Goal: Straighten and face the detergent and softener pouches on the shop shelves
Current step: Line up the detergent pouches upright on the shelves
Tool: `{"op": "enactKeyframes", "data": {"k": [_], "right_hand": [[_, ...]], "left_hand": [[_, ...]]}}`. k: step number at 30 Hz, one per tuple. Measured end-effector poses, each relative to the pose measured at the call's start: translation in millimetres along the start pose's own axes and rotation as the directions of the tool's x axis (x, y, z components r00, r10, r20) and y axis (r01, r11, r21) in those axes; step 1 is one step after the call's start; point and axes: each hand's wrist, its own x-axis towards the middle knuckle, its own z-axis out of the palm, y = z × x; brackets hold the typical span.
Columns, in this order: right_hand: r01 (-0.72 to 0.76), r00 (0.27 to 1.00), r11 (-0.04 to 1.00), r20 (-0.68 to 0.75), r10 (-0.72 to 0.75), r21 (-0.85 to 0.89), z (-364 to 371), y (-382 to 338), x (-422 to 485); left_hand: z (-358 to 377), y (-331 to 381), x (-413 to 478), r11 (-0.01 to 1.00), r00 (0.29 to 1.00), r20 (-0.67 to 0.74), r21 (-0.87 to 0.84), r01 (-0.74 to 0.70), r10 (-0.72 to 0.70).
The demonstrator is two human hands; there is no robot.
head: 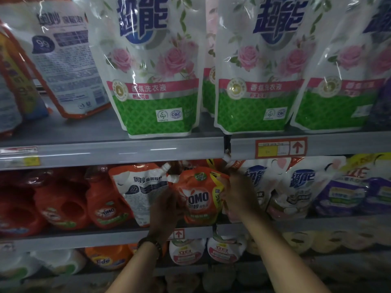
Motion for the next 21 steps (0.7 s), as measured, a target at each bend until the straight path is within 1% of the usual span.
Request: {"op": "enactKeyframes", "data": {"k": [2,4,6,8,11,12,15,16,18,20,21], "right_hand": [[-0.015,1.000,1.000,0.013,0.015,0.004,-0.2,2.3,1.8],[-0.035,0.999,0.999,0.022,0.035,0.017,-1.4,3.4,3.0],[-0.037,0.999,0.999,0.030,0.036,0.021,-3.8,1.6,2.1],[-0.033,0.999,0.999,0.029,0.033,0.026,-5.6,0.0,0.5],[-0.049,0.999,0.996,0.026,0.047,0.068,-6.6,-0.6,-1.2],[-0.048,0.999,0.996,0.019,0.047,0.077,-6.4,-0.5,-1.5],[-0.058,0.998,0.994,-0.012,0.059,0.091,-5.5,-1.3,-3.5],[-0.068,0.997,0.992,-0.027,0.071,0.104,-4.7,-1.1,-4.3],[-0.066,0.996,0.990,-0.055,0.073,0.125,-2.9,0.9,-6.0],[-0.056,0.995,0.989,-0.074,0.066,0.133,-2.2,3.8,-8.1],[-0.049,0.994,0.989,-0.087,0.062,0.139,-2.7,5.0,-9.1]], "left_hand": [[-2.7,-5.9,2.0,0.998,1.000,0.031,0.066,-0.001,-0.001],[-3.7,-8.4,5.1,0.998,0.996,0.058,0.013,0.060,-0.061],[-5.4,-8.8,8.3,0.997,0.996,0.054,-0.002,0.075,-0.074],[-5.6,-8.9,8.8,0.998,0.999,0.040,0.057,0.033,-0.035],[-3.1,-4.6,9.3,0.966,0.999,0.044,0.259,-0.018,0.006],[-1.6,-1.1,7.8,0.964,0.999,0.034,0.266,-0.006,-0.003],[-0.1,1.3,4.9,0.987,1.000,0.005,0.161,0.016,-0.017],[-0.7,1.8,2.9,0.987,1.000,0.013,0.161,0.002,-0.004],[-1.9,0.1,0.6,0.973,0.999,0.033,0.227,-0.041,0.034],[-3.0,0.5,-1.2,0.948,0.998,0.012,0.311,-0.062,0.062],[-4.7,-1.9,-1.1,0.942,0.996,0.017,0.323,-0.086,0.085]]}}
